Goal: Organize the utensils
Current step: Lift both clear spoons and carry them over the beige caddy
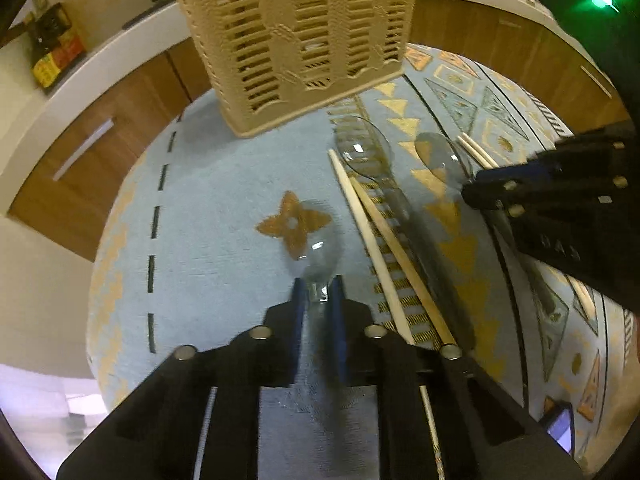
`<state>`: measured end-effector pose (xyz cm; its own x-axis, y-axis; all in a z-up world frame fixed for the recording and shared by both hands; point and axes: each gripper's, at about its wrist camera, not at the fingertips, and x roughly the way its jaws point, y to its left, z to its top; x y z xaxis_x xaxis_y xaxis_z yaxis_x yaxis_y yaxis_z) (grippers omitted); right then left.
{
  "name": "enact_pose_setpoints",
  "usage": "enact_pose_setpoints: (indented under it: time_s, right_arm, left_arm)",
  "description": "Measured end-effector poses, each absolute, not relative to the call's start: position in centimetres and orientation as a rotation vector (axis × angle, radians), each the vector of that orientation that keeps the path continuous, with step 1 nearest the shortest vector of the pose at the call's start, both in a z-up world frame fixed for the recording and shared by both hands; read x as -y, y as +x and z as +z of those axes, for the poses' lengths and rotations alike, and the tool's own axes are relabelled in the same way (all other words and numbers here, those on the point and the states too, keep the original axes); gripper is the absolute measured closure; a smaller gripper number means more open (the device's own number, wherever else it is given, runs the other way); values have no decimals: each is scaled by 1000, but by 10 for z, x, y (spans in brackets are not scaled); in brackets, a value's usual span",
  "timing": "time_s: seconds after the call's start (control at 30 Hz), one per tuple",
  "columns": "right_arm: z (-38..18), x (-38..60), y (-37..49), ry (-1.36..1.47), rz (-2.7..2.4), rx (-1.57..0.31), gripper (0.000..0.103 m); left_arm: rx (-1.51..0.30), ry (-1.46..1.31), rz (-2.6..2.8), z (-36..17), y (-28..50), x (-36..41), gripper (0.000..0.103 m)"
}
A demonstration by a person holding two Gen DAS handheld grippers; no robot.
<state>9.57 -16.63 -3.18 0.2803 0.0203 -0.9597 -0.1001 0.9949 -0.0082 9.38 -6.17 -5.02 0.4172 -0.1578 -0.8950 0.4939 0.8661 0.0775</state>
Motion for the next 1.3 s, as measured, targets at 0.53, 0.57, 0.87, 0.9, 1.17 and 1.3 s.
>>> enact_pose_setpoints:
  time_s: [0.53, 0.57, 0.87, 0.9, 1.17, 1.3]
  right_arm:
    - [92, 176, 52, 48, 332, -826, 93]
    - [103, 182, 54, 53, 333, -795, 93]
    - [170, 215, 92, 77, 256, -519, 93]
    - [174, 218, 96, 79, 253, -492, 93]
    - [173, 236, 147, 16, 149, -369, 93]
    - [155, 238, 171, 9, 94, -343, 93]
  left_arm:
    - [-656, -7, -536, 77, 84, 13, 93]
    - [-612, -33, -546, 90, 89, 12, 93]
    - [-417, -110, -496, 146, 154, 37, 93]
    - [-403, -115, -492, 148, 161, 39, 93]
    - [-265, -169, -499, 149, 195, 51, 93]
    - [-222, -152, -464, 137, 205, 57, 93]
